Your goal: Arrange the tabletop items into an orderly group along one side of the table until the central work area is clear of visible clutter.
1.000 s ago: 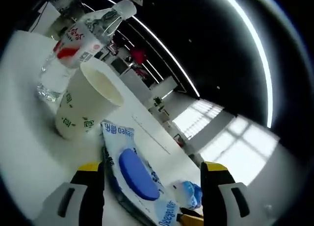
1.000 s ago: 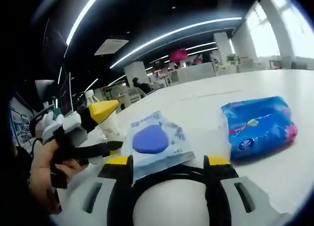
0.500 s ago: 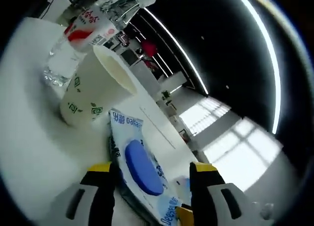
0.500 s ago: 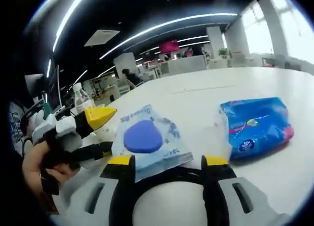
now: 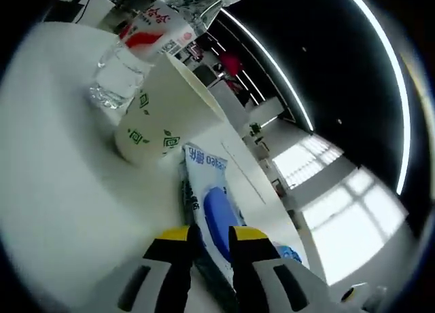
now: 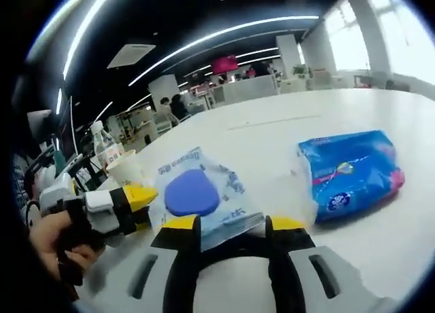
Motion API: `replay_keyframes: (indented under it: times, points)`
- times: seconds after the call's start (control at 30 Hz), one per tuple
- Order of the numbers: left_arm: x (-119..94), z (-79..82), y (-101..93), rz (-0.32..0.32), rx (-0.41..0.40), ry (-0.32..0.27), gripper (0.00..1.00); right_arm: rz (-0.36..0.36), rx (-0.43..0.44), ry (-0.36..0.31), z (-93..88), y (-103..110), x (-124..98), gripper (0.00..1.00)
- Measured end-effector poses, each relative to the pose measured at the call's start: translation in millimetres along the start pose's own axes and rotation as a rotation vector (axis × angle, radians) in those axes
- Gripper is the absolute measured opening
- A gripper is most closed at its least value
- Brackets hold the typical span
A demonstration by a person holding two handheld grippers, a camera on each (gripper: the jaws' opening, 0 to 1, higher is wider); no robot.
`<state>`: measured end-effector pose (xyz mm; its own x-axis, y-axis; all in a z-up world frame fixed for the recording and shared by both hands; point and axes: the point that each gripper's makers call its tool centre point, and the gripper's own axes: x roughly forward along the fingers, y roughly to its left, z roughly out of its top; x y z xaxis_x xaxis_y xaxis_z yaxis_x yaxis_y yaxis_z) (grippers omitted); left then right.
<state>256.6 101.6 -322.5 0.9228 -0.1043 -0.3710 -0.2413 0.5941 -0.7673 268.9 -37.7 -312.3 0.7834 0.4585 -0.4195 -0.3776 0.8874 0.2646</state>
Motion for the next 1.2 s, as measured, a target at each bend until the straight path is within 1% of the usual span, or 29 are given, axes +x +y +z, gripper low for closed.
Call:
replay_keyframes:
  times: [0.07,0.2,0.43,0.57,0.63,0.67,0.73,0.9,1.03,1.1,1.17,1.2]
  points:
    - [-2,-1.3,1.4,0.008,0.002,0.003,0.12,-0.007,0.017,-0.003,0.7,-1,0,0.33]
    - [1,-2.1,5.7,0.021,-0.006,-0.003,0.05,-0.023,0.006,-0.002,0.3,-2,2,0.33]
    - [0,-4.2,6.4,-0.003,-0.067,-0.018,0.03,-0.040,0.002,-0.015,-0.1,-4,2,0.32]
    - [-1,-3.7,5.1,-0.025,-0.109,-0.016,0.01,-0.048,0.017,-0.028,0.7,-7,2,0.28]
    - [1,-3.9,5.6,-0.037,-0.125,-0.018,0.01,-0.059,0.029,-0.034,1.5,-11,1,0.24]
    - [2,-4.8,3.8,-0.059,-0.157,-0.013,0.01,-0.056,0.038,-0.037,1.3,-12,0,0.24]
    - [3,-5.7,3.4,-0.080,-0.228,-0.010,0.01,-0.051,0.041,-0.039,0.9,-14,1,0.23]
    - [3,-5.2,3.0,-0.078,-0.186,-0.005,0.01,-0.051,0.046,-0.039,1.7,-13,1,0.22]
    - [3,-5.2,2.3,-0.094,-0.192,0.002,0.00,-0.046,0.071,-0.048,2.8,-14,-1,0.21]
    - [3,-5.5,1.5,-0.101,-0.190,0.004,0.00,-0.046,0.067,-0.047,2.4,-15,-1,0.20]
    - [2,-5.5,-0.4,-0.113,-0.197,0.007,0.00,-0.050,0.057,-0.053,3.4,-17,-2,0.17]
    - [2,-5.7,-0.8,-0.114,-0.184,0.012,0.00,-0.057,0.045,-0.066,6.0,-18,-5,0.17]
